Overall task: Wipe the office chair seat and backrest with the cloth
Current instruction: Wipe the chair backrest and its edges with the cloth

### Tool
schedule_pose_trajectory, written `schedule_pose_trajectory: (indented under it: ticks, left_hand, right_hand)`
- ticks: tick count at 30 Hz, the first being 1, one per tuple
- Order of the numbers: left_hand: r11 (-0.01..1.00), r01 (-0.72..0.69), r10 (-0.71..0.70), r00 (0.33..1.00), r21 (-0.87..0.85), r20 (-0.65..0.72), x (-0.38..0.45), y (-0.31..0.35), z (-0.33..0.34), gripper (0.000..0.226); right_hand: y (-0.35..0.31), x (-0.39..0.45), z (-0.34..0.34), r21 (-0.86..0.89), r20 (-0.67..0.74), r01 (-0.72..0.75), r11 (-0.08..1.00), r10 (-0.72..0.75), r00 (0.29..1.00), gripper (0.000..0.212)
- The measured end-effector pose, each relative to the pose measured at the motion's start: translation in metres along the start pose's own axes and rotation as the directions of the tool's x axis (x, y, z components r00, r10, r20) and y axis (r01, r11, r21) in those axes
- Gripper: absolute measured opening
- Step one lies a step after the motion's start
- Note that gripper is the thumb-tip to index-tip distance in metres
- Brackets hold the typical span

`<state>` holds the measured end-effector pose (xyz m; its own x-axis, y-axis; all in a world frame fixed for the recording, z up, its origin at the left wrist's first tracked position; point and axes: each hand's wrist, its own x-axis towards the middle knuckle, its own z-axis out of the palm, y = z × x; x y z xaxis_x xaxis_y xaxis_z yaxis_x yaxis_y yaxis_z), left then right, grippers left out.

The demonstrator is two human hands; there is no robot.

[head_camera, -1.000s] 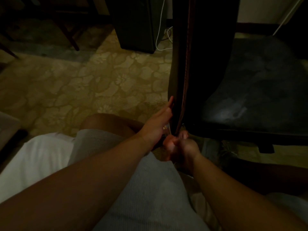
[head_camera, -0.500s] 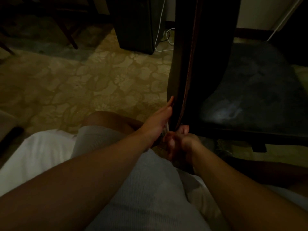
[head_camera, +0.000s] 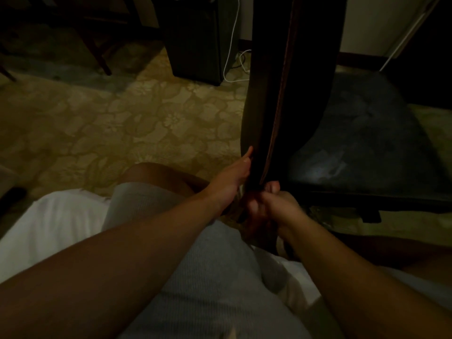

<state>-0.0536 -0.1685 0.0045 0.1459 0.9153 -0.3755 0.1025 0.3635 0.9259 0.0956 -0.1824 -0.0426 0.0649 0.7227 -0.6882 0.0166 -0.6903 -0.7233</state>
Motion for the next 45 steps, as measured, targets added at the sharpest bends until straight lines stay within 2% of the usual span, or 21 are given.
schedule_pose_trajectory:
  ticks: [1,3,5,10,12,16,18,21,22,25,28,32,36,39,41,43,45]
  left_hand:
    - [0.999,0.009,-0.008,1.0,-0.05,0.012,0.0,0.0,0.003,0.051]
    - [0.991,0.021,-0.017,1.0,-0.133,0.026,-0.001,0.005,0.011,0.05]
    - [0.989,0.022,-0.017,0.999,-0.148,0.035,-0.005,0.009,0.015,0.051]
    - [0.985,0.169,-0.168,0.985,-0.021,0.05,-0.009,0.037,0.001,0.061]
    - [0.993,0.114,-0.114,0.993,-0.008,0.018,-0.011,0.064,-0.009,0.071]
    - [1.0,-0.028,0.028,0.999,-0.013,-0.028,-0.022,0.101,-0.001,0.07]
    - [1.0,-0.024,0.024,0.999,-0.006,-0.04,-0.026,0.099,0.005,0.075]
    - [1.0,0.009,-0.01,0.999,-0.014,-0.033,-0.029,0.097,0.004,0.082]
    - [1.0,0.014,-0.015,1.0,-0.021,-0.028,-0.029,0.095,0.003,0.082]
    - [0.997,0.009,-0.011,1.0,-0.075,-0.022,-0.031,0.095,0.006,0.074]
    - [0.996,-0.003,0.002,1.0,-0.091,-0.013,-0.032,0.093,0.007,0.073]
    - [0.999,0.014,-0.013,1.0,-0.047,0.01,-0.035,0.096,0.008,0.076]
    - [0.997,0.029,-0.028,1.0,-0.066,0.005,-0.042,0.098,0.011,0.073]
    - [0.995,0.041,-0.039,0.999,-0.088,0.02,-0.048,0.095,0.015,0.078]
    - [0.996,0.049,-0.047,0.999,-0.074,0.027,-0.05,0.095,0.017,0.078]
    - [0.997,0.072,-0.071,0.997,-0.022,0.044,-0.05,0.1,0.018,0.08]
    - [0.991,0.126,-0.131,0.984,0.047,0.12,-0.05,0.112,0.017,0.092]
  right_hand:
    - [-0.003,-0.002,-0.007,-0.039,0.008,0.039,0.998,-0.039,0.999,0.003]
    - [-0.011,-0.005,-0.022,-0.062,-0.001,0.101,0.993,-0.101,0.995,0.007]
    - [-0.015,-0.006,-0.029,-0.089,-0.005,0.105,0.99,-0.106,0.994,0.009]
    - [-0.003,-0.007,-0.03,-0.206,0.032,0.019,0.978,-0.013,0.999,0.016]
    - [-0.014,-0.014,-0.037,-0.219,0.047,0.052,0.974,-0.043,0.998,0.014]
    - [-0.036,-0.023,-0.054,-0.105,0.048,0.153,0.983,-0.148,0.988,0.012]
    - [-0.036,-0.024,-0.053,-0.142,0.018,0.144,0.979,-0.143,0.99,0.008]
    - [-0.034,-0.027,-0.045,-0.144,0.032,0.068,0.987,-0.064,0.997,0.013]
    - [-0.034,-0.03,-0.044,-0.133,0.031,0.075,0.988,-0.072,0.997,0.005]
    - [-0.048,-0.039,-0.049,0.001,0.063,0.187,0.982,-0.187,0.98,0.027]
    - [-0.053,-0.05,-0.048,0.092,0.006,0.247,0.965,-0.248,0.969,0.009]
    - [-0.035,-0.058,-0.038,0.06,-0.036,0.141,0.988,-0.139,0.99,0.003]
    - [-0.05,-0.066,-0.048,0.099,-0.02,0.255,0.962,-0.254,0.967,0.003]
    - [-0.055,-0.071,-0.06,0.078,-0.011,0.358,0.93,-0.358,0.933,0.009]
    - [-0.048,-0.072,-0.061,0.045,0.004,0.343,0.938,-0.343,0.939,0.002]
    - [-0.04,-0.07,-0.061,-0.016,0.005,0.282,0.959,-0.282,0.959,0.007]
    - [-0.039,-0.072,-0.066,-0.022,0.023,0.265,0.964,-0.265,0.964,0.011]
